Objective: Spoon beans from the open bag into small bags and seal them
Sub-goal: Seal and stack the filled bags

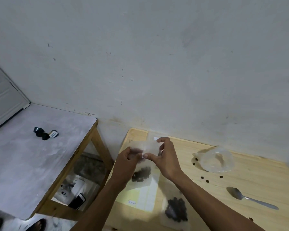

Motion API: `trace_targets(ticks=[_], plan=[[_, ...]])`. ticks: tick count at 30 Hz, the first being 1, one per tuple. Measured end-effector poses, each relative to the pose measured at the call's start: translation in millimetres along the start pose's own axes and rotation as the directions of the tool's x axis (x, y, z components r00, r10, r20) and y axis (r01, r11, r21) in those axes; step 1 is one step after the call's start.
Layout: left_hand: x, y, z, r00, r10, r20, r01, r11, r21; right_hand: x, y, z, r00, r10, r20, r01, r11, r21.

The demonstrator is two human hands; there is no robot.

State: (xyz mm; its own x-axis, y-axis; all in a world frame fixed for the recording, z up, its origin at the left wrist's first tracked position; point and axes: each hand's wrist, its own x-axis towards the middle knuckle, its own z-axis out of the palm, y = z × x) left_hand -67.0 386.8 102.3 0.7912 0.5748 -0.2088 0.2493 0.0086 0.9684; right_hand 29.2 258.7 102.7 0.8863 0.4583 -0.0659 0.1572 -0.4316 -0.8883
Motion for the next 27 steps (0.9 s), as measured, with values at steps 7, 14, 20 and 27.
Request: trace_targets(ticks=[7,14,20,27], plan=[[16,-8,-8,0.986,-0.069,0.154,0.078,0.996,-0.053,4,6,-4,0.99,0.093,0.108,-0.104,0.99,0.096],[44,-11,12,0.992,-0.122,0.018,0.123,0.984,-0.132,15,32,-4,0.964,0.165,0.21,-0.216,0.946,0.244],[84,-32,27,0.98,-0.201,-0.006,0.201,0.978,0.05,30,62,-8,0.907,0.367,0.209,-0.419,0.84,0.345],[107,-65,45,0.946,-0.294,0.135,0.229,0.904,0.361,65,99,3,0.874,0.484,0.041,-0.475,0.835,0.276]])
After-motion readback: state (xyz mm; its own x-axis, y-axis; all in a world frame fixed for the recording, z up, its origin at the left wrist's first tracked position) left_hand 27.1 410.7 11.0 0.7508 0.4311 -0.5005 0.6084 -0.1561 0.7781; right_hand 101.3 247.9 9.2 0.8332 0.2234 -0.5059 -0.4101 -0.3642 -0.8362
